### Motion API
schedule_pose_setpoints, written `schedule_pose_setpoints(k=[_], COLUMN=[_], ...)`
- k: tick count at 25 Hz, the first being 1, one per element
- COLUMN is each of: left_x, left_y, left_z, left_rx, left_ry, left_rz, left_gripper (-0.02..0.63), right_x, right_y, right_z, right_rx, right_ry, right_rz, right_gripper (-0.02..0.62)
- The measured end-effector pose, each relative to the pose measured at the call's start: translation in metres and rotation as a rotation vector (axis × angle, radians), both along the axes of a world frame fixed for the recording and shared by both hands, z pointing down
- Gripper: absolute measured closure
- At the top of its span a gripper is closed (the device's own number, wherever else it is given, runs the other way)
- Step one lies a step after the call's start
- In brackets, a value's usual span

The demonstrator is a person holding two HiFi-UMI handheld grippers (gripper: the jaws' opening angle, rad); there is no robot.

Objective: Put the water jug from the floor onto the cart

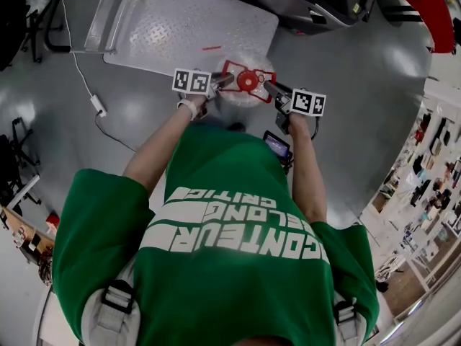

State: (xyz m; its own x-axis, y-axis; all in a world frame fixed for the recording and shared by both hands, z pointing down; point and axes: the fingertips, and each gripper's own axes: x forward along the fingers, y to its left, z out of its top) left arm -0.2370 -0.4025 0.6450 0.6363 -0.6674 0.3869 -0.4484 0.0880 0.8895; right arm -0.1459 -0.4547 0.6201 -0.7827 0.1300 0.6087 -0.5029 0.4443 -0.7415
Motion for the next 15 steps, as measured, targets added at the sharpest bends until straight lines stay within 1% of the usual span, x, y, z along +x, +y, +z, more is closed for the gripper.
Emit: schedule_pose_setpoints(k=[8, 15], left_x=[-0.051, -0.081], left_y=[-0.005, -0.014], left_z=[0.009, 0.019], left_rx=[-0.011, -0.033], left_ry=[0.014, -0.027], left_rz=[-0.036, -0.09], left_gripper=[0.541, 0.541], right_x=[-0.052, -0.085], right_y=[-0.009, -0.022], right_z=[0.01, 0.022], right_rx=[-0.006, -0.025], right_ry=[0.018, 0.014], right_rz=[-0.053, -0.157], right_gripper=[0.52, 0.52])
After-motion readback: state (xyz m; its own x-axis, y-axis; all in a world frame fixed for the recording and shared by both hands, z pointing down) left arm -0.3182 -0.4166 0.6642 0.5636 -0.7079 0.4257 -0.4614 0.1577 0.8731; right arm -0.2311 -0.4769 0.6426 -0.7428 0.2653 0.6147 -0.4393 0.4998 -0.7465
